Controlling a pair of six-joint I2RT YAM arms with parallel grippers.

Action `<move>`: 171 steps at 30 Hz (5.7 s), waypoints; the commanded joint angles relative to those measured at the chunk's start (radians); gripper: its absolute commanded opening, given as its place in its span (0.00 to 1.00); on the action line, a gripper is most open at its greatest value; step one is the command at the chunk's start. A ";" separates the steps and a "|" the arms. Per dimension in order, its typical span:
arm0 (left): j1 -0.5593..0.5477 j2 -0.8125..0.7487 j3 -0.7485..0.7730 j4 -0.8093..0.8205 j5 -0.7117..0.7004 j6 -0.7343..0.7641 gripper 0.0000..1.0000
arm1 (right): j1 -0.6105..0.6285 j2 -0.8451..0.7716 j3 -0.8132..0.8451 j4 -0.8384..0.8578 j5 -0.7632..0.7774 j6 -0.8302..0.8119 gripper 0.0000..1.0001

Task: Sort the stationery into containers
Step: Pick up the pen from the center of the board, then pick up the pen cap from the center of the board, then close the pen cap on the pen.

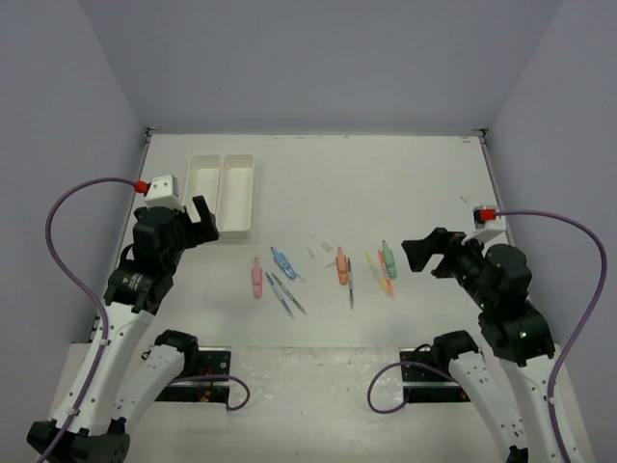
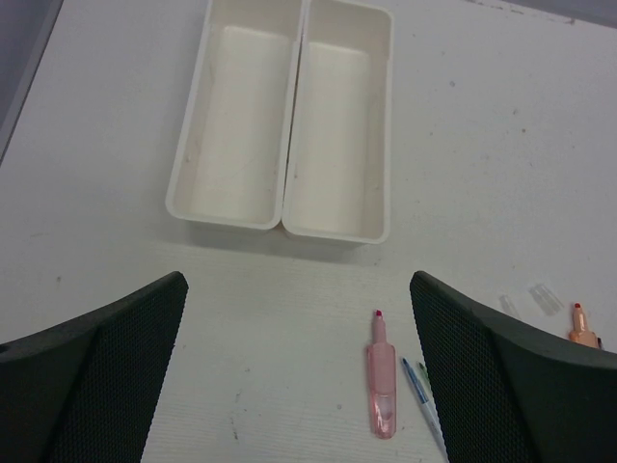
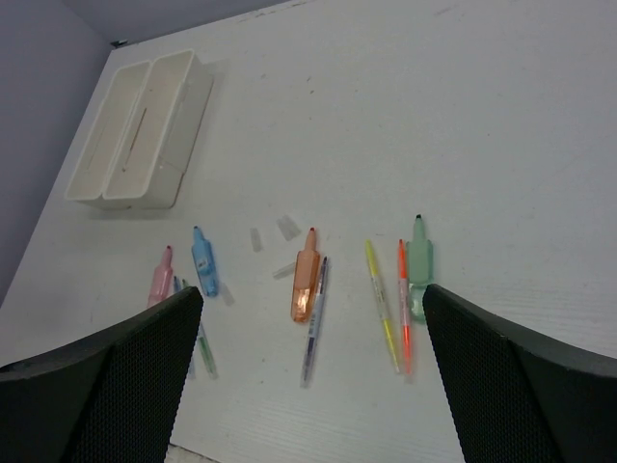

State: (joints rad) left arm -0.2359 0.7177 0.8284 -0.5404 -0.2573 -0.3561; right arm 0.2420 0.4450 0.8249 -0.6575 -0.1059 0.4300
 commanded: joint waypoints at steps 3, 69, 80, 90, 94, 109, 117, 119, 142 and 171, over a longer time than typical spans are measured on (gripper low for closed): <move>0.010 -0.011 0.006 0.021 -0.026 -0.007 1.00 | 0.003 -0.009 -0.022 0.069 -0.033 0.026 0.99; -0.425 0.353 0.158 -0.032 -0.254 -0.521 1.00 | 0.652 0.723 0.017 -0.024 0.647 0.442 0.00; -0.706 0.930 0.455 -0.171 -0.392 -0.690 0.90 | 0.599 0.467 -0.052 -0.024 0.641 0.361 0.00; -0.700 1.154 0.610 -0.237 -0.402 -0.794 0.56 | 0.591 0.466 -0.073 -0.024 0.633 0.339 0.00; -0.678 1.189 0.619 -0.222 -0.402 -0.812 0.53 | 0.591 0.471 -0.082 -0.017 0.620 0.334 0.00; -0.626 1.244 0.542 -0.075 -0.308 -0.786 0.43 | 0.591 0.473 -0.106 0.021 0.578 0.309 0.00; -0.625 1.273 0.533 -0.049 -0.283 -0.788 0.37 | 0.592 0.469 -0.119 0.021 0.580 0.308 0.00; -0.625 1.279 0.532 -0.047 -0.280 -0.790 0.37 | 0.592 0.467 -0.121 0.022 0.582 0.308 0.00; -0.614 1.212 0.504 -0.050 -0.303 -0.774 0.00 | 0.591 0.407 -0.187 0.220 0.399 0.201 0.00; -0.658 0.144 -0.329 1.182 0.193 -0.377 0.00 | 0.634 0.314 -0.445 1.177 -0.286 0.329 0.00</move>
State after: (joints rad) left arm -0.8925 0.8654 0.5076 0.5351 -0.1035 -0.7403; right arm 0.8699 0.7536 0.3284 0.4869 -0.4390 0.7674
